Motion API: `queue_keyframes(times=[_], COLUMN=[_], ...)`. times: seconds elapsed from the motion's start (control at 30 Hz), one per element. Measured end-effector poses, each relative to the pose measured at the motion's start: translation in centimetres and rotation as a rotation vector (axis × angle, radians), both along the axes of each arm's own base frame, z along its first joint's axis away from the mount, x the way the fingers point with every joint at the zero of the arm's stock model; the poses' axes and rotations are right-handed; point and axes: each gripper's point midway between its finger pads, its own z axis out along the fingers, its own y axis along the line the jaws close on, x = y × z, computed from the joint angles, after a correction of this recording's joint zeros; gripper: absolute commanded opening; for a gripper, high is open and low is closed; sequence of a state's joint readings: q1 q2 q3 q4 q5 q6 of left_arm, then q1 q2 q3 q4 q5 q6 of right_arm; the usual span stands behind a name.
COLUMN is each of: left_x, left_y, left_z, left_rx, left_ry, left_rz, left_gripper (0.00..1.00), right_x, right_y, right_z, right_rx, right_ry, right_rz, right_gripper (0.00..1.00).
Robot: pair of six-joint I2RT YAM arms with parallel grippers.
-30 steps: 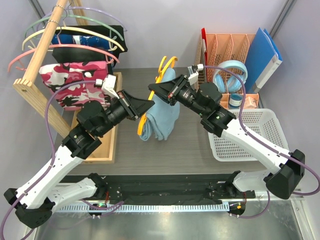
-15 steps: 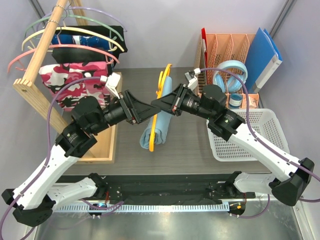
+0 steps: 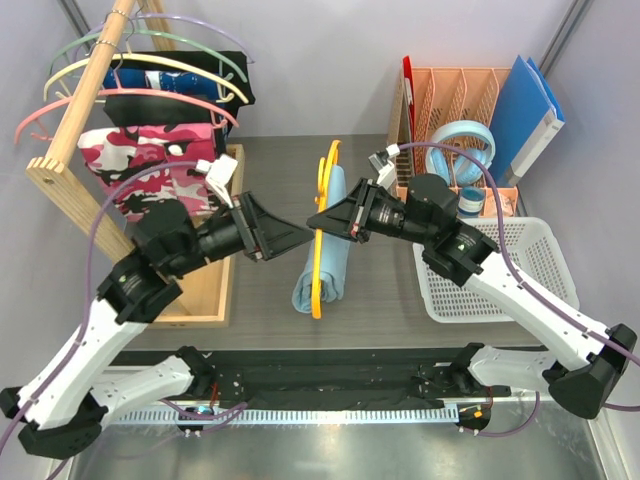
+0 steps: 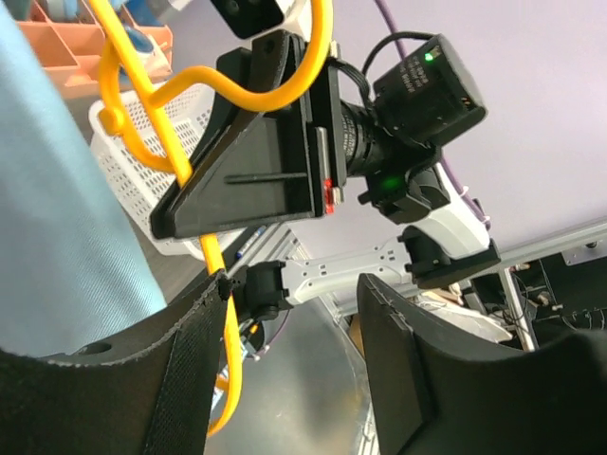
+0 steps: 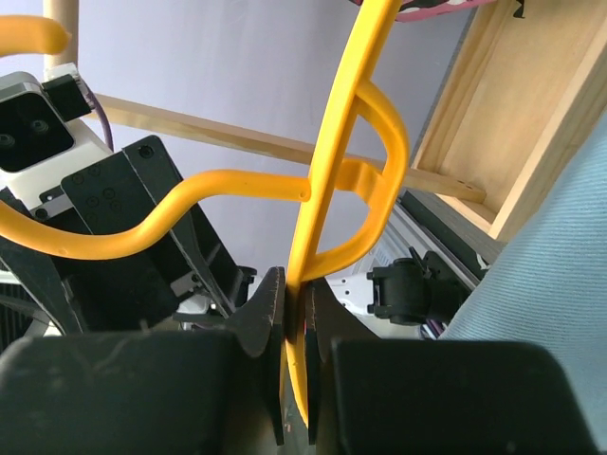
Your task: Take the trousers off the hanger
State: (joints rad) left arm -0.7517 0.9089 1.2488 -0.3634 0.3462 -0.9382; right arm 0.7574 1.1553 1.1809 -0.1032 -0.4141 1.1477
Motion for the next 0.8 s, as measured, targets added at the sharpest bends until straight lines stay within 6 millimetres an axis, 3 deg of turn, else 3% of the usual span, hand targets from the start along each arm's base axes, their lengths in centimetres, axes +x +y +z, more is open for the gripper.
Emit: queue_keyframes(times=[0.1, 0.23, 0.33, 0.53, 0.6, 0.8], left_x=[-1.0, -1.9, -1.4, 0.8, 0.8, 0.4], left_y=[1.9, 2.5, 1.2, -1.5, -1.8, -2.7], left_z=[1.2, 2.2, 0.7, -5.2, -5.5, -3.9], left_rx=[0.008, -0.01, 0.01, 0.113, 0.109, 0.023], left_ry=[-0.036, -0.052, -0.005, 0.154, 0.171, 0.165], left_rz=[0.04, 0.028, -0.009, -0.032, -0.043, -0.084], left_gripper=[0.59, 0.58, 0.56, 0.56, 0.52, 0.46], right_x=[-0.4, -0.7, -0.9, -1.2, -1.3, -1.3], right_y=[-0.3, -0.3, -0.3, -0.3, -0.3, -0.1], right_z=[0.4, 0.7, 0.9, 1.7, 1.7, 1.6], right_rx=[0.004, 0.004, 0.006, 0.02, 0.016, 0.018], right_ry=[-0.02, -0.037, -0.041, -0.054, -0.056, -0.054], right_rz=[0.008, 0.021, 0.032, 0.048, 0.052, 0.059], right_gripper=[0.01, 0.01, 0.01, 0.01, 0.01, 0.01])
